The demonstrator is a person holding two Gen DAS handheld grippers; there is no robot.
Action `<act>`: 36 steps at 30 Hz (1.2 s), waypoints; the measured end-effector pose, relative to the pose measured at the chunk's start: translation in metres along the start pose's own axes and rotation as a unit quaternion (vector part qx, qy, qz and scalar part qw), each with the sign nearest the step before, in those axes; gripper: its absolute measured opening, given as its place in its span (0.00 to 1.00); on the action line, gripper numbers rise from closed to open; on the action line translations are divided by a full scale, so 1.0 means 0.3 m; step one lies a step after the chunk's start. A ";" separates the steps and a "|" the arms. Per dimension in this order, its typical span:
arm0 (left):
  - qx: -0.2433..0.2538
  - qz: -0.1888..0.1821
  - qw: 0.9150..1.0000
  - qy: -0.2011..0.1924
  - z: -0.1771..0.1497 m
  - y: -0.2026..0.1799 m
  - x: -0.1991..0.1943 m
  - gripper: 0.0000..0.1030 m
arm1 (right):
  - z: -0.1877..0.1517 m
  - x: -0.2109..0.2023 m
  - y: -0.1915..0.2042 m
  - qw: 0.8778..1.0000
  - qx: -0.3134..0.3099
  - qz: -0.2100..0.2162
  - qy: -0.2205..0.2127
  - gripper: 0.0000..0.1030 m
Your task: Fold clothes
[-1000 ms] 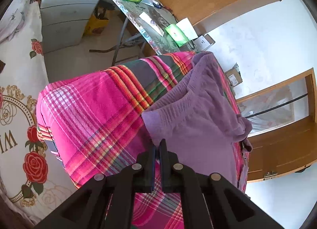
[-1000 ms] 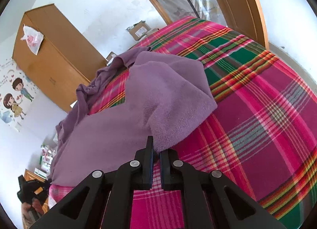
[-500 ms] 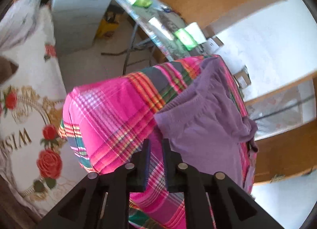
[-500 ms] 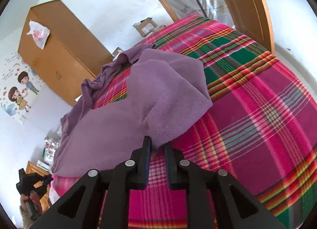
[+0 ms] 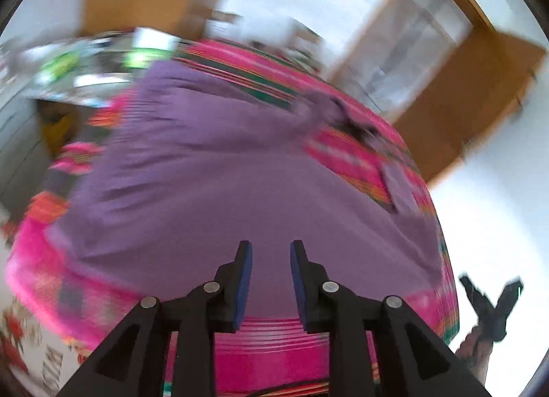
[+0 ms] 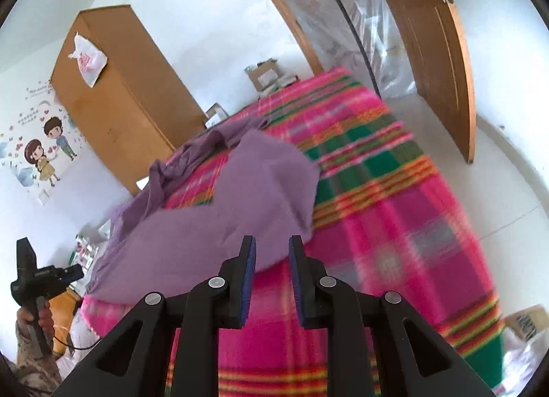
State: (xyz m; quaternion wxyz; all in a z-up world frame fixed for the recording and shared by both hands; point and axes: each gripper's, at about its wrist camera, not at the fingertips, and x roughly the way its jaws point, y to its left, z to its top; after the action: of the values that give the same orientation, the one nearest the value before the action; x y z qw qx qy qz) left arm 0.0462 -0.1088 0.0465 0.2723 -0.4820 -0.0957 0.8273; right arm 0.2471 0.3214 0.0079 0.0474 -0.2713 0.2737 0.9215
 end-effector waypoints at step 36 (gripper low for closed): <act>0.148 -0.099 0.968 0.178 0.056 -0.536 0.541 0.24 | 0.399 0.749 0.097 0.971 -0.176 0.002 0.164 0.35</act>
State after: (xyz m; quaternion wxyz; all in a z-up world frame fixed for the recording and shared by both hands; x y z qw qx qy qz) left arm 0.0268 0.1150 0.0017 0.4335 -0.5640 0.0307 0.7021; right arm -0.0071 0.3467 -0.0122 -0.0479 -0.4219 0.1120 0.8984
